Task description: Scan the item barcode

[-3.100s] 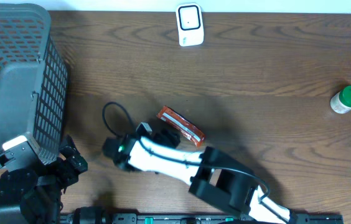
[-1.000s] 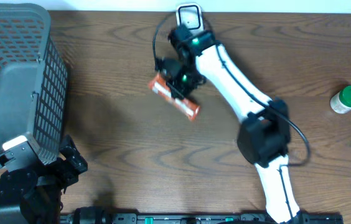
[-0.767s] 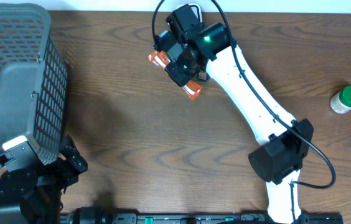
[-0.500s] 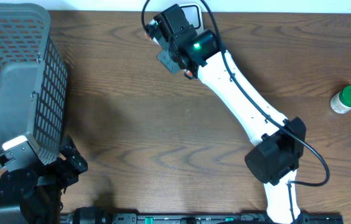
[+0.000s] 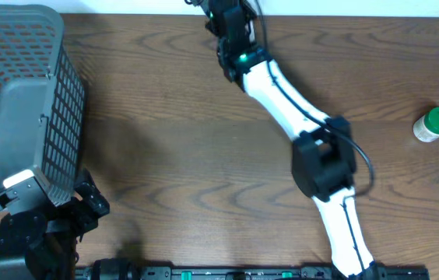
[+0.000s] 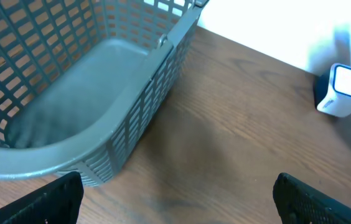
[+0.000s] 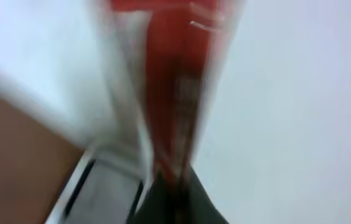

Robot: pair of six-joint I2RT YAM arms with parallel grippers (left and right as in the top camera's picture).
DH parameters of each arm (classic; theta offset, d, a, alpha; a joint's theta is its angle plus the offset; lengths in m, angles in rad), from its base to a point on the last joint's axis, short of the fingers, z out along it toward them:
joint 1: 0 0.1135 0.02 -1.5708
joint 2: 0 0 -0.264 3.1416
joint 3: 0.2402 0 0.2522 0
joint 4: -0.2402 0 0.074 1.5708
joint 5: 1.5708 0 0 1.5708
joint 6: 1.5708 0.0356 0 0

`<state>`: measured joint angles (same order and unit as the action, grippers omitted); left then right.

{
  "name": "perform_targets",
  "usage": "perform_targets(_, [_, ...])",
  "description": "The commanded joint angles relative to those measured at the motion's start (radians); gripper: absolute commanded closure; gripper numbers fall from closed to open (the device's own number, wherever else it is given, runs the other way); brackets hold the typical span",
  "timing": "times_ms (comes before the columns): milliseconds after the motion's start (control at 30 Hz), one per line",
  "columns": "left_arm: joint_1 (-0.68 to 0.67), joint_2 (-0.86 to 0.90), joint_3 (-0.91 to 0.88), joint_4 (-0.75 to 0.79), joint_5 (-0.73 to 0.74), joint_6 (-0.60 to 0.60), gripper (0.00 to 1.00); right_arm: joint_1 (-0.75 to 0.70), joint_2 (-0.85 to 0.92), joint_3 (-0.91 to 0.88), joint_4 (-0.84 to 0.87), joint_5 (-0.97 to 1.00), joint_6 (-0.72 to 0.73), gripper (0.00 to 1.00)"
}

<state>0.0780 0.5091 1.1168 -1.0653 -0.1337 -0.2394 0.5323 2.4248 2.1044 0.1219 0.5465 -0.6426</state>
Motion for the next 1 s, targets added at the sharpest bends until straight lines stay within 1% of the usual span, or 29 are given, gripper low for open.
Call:
perform_targets(0, [0.005,-0.002,0.000,0.003,-0.008,0.001,0.02,0.012,0.106,0.005,0.241,0.122,-0.280,0.99])
perform_targets(100, [0.005,-0.002,0.000,0.003,-0.008,0.001,0.02,0.012,0.186,0.005,0.467,0.116,-0.383,0.98])
perform_targets(133, [0.005,-0.002,0.000,0.003,-0.008,0.001,0.02,0.011,0.206,0.005,0.505,0.110,-0.409,0.98])
perform_targets(167, [0.005,-0.002,0.000,0.003,-0.008,0.001,0.02,0.010,0.227,0.005,0.528,0.100,-0.425,0.98])
perform_targets(267, [0.005,-0.002,0.000,0.003,-0.008,0.001,0.02,0.009,0.274,0.005,0.525,0.079,-0.426,0.98])
perform_targets(367, [0.005,-0.002,0.000,0.003,-0.008,0.001,0.02,0.009,0.311,0.005,0.512,0.080,-0.382,0.99])
perform_targets(533, [0.005,-0.002,0.000,0.003,-0.008,0.001,0.02,0.022,0.321,0.005,0.339,0.084,-0.262,0.98])
perform_targets(733, [0.005,-0.002,0.000,0.003,-0.008,0.001,0.02,0.029,0.290,0.005,0.259,0.129,-0.241,0.99])
perform_targets(867, [0.005,-0.002,0.000,0.003,-0.008,0.001,0.02,0.017,0.155,0.005,0.023,0.138,-0.176,0.99])
perform_targets(967, [0.005,-0.002,0.000,0.003,-0.008,0.001,0.02,0.010,0.026,0.005,-0.162,0.167,-0.091,0.99])
